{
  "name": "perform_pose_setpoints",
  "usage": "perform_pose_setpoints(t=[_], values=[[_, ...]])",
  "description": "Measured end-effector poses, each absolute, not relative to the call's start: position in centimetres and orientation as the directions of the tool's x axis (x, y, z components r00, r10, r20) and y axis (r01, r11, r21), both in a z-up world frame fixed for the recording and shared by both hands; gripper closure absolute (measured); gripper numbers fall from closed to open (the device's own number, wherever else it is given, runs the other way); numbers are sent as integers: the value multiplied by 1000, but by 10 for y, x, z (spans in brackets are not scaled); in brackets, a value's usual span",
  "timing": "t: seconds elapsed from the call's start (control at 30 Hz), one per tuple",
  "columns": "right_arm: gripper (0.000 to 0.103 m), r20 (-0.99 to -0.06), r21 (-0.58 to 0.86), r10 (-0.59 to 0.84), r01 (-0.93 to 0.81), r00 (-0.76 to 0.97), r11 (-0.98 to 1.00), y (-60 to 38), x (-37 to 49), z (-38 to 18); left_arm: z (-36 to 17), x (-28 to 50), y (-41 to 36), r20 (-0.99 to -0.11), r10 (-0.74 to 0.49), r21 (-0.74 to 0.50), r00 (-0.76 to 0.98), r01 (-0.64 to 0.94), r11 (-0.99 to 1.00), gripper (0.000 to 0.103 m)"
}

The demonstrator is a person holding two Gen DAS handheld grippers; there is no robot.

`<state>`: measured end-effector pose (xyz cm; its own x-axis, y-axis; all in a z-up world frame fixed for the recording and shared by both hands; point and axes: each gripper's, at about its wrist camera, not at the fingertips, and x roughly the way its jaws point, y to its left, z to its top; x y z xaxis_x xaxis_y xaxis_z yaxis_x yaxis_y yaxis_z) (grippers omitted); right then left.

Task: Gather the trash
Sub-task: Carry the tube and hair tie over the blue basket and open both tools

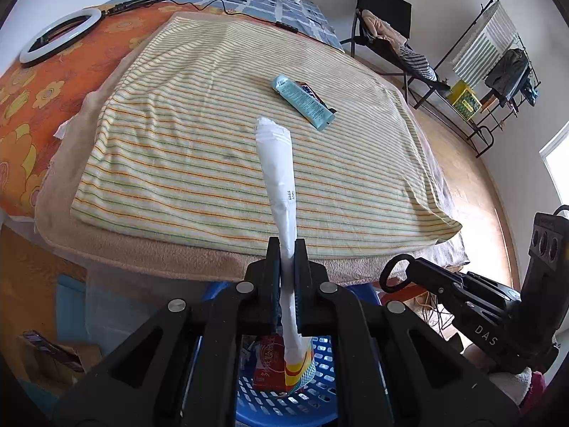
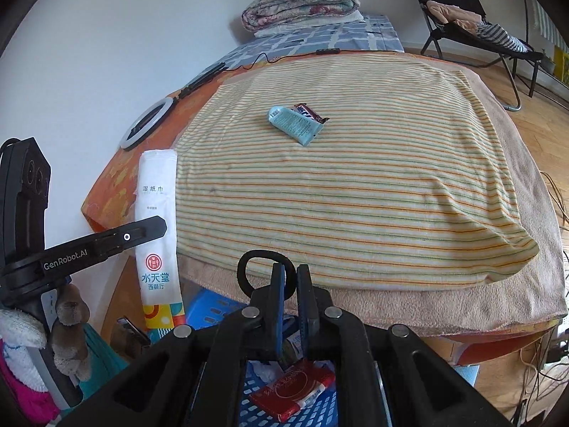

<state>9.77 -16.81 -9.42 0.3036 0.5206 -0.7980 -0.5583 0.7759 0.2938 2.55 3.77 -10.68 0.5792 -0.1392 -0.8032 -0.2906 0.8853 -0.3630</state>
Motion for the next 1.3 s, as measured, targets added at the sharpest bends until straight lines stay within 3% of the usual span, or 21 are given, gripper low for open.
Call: perform_pose_setpoints(t=[0.97, 1.13, 1.3], values=[[97, -878, 256, 427, -540, 218, 802, -172, 41, -159, -157, -13, 9, -838, -158, -336, 521, -265, 904, 99], [94, -885, 249, 412, -530, 216, 811, -173, 40, -164, -162, -15, 7, -849, -169, -333, 500, -259, 907, 98], [79, -888, 243, 405, -524, 220, 816, -175, 40, -165, -164, -17, 6, -856, -164, -324, 491, -261, 909, 90]])
